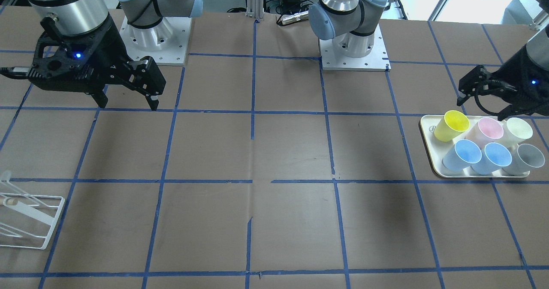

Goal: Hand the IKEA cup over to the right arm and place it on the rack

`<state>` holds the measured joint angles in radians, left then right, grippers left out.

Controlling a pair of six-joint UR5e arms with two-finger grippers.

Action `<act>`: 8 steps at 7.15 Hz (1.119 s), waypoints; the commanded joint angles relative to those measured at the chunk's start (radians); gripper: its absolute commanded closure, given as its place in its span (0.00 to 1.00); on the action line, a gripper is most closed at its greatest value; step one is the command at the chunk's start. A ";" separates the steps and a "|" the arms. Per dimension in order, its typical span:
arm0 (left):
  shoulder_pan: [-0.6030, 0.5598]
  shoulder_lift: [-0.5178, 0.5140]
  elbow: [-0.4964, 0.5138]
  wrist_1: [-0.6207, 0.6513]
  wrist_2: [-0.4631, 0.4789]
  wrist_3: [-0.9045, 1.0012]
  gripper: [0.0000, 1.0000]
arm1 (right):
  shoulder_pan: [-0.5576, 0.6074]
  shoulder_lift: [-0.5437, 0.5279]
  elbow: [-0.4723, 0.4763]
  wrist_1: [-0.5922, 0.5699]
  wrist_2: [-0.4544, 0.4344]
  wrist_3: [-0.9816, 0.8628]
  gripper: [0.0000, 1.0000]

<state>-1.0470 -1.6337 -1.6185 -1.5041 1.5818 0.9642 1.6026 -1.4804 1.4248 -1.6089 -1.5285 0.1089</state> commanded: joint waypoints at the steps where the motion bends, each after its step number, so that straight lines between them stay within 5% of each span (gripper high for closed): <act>1: 0.054 -0.066 -0.001 0.077 0.004 0.193 0.00 | 0.000 -0.001 0.000 0.001 -0.001 0.000 0.00; 8: 0.159 -0.293 0.002 0.252 0.010 0.473 0.00 | 0.000 -0.001 0.000 0.003 -0.001 0.000 0.00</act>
<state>-0.8911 -1.8928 -1.6190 -1.2910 1.5872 1.4145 1.6026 -1.4805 1.4251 -1.6061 -1.5294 0.1089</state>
